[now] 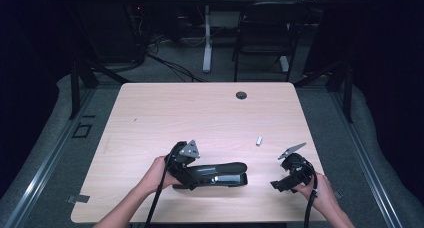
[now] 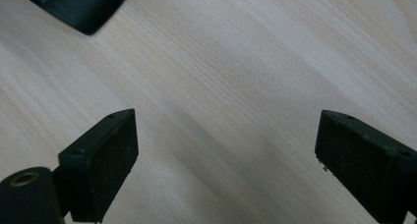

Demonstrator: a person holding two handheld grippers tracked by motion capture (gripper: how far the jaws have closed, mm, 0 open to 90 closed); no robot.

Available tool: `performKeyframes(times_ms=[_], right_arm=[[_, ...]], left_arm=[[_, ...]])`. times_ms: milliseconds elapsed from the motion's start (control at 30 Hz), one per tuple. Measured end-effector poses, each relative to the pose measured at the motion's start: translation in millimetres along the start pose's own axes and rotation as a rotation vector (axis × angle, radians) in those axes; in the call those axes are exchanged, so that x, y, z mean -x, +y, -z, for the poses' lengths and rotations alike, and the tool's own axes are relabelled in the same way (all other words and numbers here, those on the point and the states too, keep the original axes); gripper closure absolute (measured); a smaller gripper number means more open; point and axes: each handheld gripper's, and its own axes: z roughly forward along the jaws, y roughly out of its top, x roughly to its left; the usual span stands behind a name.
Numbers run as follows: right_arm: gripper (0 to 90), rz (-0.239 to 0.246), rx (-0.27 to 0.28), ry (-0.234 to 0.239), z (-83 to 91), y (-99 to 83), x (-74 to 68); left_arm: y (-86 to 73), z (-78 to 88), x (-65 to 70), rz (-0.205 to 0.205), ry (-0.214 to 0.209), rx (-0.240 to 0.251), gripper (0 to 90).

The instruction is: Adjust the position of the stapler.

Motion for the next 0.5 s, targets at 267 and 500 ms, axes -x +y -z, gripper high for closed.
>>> performKeyframes(times_ms=[267, 500], right_arm=[[10.1, 0.005, 0.048, 0.014, 3.2, 4.3, -7.0], [14.2, 0.016, 0.093, 0.019, 5.3, 12.9, -13.4]], left_arm=[[1.3, 6.6, 19.3, 0.124, 0.09, 0.062, 0.3], [-5.2, 11.8, 26.5, 0.182, 0.123, 0.104, 0.3]])
